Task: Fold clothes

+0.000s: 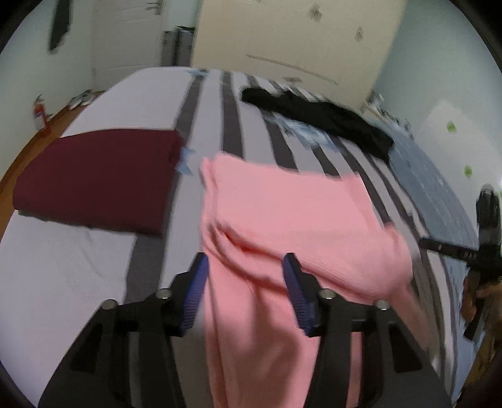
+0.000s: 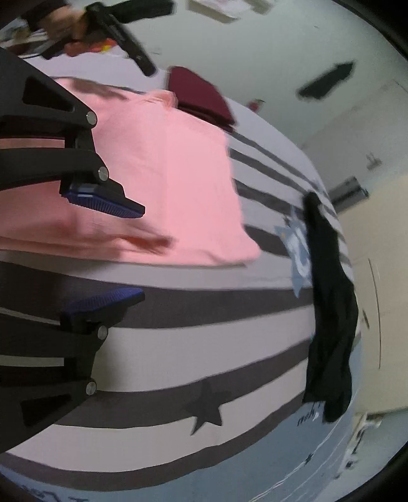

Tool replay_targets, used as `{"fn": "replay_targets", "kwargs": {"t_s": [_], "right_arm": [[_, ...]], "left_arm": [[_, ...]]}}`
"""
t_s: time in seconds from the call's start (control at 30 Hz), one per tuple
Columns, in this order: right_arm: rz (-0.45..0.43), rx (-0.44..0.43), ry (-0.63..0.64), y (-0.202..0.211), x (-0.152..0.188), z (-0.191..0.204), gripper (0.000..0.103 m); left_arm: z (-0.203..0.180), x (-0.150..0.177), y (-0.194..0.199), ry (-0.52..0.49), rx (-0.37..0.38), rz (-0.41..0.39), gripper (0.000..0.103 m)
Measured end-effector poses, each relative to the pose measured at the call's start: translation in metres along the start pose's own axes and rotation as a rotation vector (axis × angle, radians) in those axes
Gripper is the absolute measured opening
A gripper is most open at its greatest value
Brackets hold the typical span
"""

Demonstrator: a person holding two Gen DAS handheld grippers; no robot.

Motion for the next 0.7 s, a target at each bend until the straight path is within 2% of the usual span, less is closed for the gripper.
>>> {"fn": "replay_targets", "kwargs": {"t_s": [0.13,0.2,0.33,0.53,0.7], "right_arm": [[0.051,-0.007,0.082,0.006,0.035,0.027,0.041],[0.079,-0.013,0.119,0.005,0.050,0.040,0.041],[0.103,-0.015,0.123,-0.012,0.055,0.052,0.040],[0.079,-0.019,0.105,-0.034,0.037,0.054,0.039],[0.005,-0.052,0.070,-0.032,-0.005,0.053,0.039]], "left_arm": [[-0.015,0.023,-0.019,-0.014,0.016,0.090,0.027],[-0.021,0.026,-0.027,-0.022,0.022,0.109,0.027],[-0.022,0.024,-0.044,-0.016,0.018,0.133,0.027],[-0.016,0.010,-0.054,0.013,0.021,0.112,0.027],[-0.011,-0.023,-0.061,0.016,0.035,0.057,0.027]]}}
Point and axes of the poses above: each gripper's, at about its wrist camera, not at the fingertips, and y roughly against the way its jaws point, z to its left, x to its underside, the point moved 3 cm from there along -y, roughly the way its jaws point, and after that the axes turned 11 degrees about x, right-handed, at the moved point
